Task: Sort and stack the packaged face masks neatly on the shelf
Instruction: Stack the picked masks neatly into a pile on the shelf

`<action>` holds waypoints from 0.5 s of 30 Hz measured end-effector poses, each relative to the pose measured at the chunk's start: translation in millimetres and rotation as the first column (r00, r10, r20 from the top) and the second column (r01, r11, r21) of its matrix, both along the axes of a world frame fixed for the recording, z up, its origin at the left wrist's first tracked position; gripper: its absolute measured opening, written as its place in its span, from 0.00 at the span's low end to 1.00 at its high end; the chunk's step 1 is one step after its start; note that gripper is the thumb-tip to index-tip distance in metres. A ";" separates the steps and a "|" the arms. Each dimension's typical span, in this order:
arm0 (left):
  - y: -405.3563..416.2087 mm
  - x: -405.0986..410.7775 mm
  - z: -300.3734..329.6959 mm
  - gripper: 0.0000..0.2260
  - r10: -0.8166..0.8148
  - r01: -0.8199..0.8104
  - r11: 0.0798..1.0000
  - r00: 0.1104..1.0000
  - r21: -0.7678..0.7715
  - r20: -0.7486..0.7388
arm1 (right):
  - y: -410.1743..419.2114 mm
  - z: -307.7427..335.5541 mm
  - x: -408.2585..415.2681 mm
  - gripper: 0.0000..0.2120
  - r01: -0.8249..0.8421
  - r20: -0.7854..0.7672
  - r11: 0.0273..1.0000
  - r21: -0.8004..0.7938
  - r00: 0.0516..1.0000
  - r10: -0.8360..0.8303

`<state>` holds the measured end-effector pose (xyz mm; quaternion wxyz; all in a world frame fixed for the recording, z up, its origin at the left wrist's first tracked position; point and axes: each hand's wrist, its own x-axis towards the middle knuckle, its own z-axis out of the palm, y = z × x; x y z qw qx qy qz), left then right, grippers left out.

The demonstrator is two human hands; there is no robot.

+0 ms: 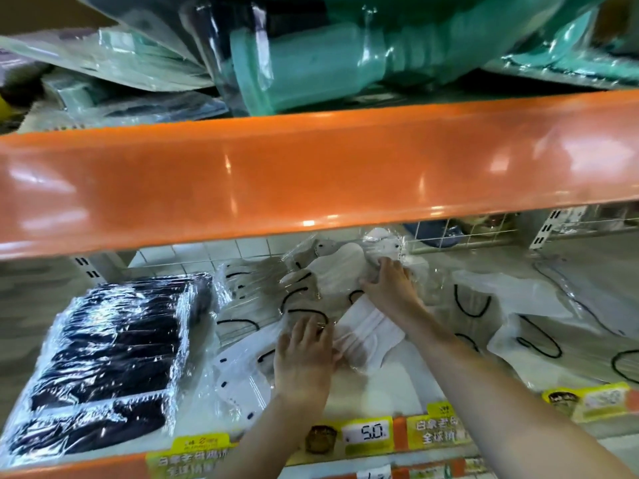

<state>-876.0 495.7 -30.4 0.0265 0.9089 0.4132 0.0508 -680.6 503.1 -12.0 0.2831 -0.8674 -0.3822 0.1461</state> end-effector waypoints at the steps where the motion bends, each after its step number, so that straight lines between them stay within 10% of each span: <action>1: 5.9 -2.1 -3.2 0.23 -0.018 0.018 1.000 0.999 0.022 0.032 | 3.9 -1.2 -0.5 0.28 0.002 -0.029 1.000 0.010 1.000 -0.002; 6: 20.6 -9.6 -1.4 0.23 -0.022 0.037 0.997 0.979 -0.067 0.204 | 2.9 -3.8 -13.4 0.06 -0.091 0.139 0.981 0.171 0.988 0.067; 15: 40.4 -7.8 -8.9 0.47 0.083 0.074 0.959 0.850 -0.274 0.520 | -36.1 -39.3 -32.4 0.16 -0.498 0.546 0.840 0.216 0.775 0.319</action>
